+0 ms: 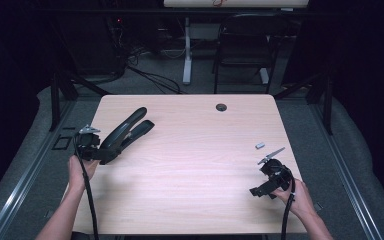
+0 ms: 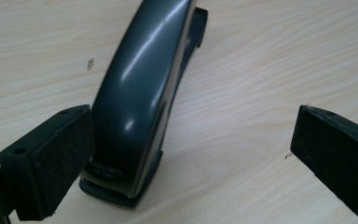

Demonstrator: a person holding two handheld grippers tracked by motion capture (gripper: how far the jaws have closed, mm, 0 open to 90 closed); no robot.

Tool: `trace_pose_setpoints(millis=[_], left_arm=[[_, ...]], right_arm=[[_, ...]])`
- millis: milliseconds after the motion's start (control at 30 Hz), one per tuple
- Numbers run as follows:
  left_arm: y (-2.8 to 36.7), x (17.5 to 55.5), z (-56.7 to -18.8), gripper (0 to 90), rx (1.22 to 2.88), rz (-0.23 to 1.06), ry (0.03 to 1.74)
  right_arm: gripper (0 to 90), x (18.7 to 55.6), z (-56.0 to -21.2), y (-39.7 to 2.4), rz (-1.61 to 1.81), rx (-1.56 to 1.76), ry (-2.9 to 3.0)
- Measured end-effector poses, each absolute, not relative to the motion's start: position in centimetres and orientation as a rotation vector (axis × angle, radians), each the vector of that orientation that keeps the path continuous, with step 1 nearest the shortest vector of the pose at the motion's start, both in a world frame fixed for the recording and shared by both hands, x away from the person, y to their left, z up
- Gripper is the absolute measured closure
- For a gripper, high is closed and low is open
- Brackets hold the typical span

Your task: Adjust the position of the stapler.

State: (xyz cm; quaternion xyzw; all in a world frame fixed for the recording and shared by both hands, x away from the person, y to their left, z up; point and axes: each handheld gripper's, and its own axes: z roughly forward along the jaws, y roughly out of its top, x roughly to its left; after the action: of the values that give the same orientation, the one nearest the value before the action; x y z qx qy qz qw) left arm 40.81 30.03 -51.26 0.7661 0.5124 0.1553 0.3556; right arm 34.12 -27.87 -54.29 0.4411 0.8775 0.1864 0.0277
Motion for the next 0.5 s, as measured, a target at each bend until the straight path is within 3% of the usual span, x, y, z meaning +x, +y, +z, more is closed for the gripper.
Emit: trace_pose_setpoints(millis=[500], left_arm=[[31.4,44.7,-53.1,0.0,2.008,0.367,1.379]], right_arm=[[0.0,34.2,-54.4,-27.9,0.54,1.343,2.73]])
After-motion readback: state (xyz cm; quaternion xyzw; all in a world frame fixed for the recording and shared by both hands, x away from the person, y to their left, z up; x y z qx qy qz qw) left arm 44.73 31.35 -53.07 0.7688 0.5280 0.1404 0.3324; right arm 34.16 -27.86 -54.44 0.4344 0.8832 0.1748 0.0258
